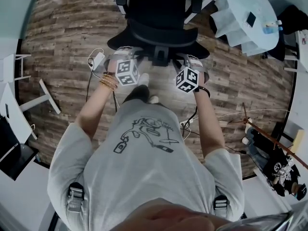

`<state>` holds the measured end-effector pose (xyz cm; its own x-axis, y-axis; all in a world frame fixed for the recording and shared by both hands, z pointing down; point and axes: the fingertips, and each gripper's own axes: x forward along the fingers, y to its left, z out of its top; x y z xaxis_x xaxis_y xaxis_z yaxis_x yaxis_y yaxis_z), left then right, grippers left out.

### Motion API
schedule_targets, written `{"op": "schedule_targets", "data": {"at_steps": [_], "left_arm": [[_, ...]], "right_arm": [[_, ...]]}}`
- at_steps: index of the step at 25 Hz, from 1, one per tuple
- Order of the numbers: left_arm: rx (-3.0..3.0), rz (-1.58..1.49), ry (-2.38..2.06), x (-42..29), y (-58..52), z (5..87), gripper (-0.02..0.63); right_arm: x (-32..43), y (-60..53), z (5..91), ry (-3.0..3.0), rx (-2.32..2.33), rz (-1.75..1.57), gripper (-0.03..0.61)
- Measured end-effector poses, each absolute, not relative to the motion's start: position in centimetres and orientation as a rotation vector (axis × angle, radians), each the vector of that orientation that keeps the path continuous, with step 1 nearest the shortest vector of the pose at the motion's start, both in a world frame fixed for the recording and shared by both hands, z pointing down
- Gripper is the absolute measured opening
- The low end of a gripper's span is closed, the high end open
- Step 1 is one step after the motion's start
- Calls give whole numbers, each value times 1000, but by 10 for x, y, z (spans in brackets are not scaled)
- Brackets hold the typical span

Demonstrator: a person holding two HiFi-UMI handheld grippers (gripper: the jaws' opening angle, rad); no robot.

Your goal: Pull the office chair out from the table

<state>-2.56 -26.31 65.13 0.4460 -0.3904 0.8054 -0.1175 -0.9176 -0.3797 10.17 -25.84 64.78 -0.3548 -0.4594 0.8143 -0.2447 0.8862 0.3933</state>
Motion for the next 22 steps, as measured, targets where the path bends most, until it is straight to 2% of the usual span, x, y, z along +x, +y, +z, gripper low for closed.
{"op": "schedule_targets", "data": {"at_steps": [22], "left_arm": [[-2444,-1482,523,-27,-131,652,117]], "right_arm": [[100,-123,648,-1992,513,-250,107]]}}
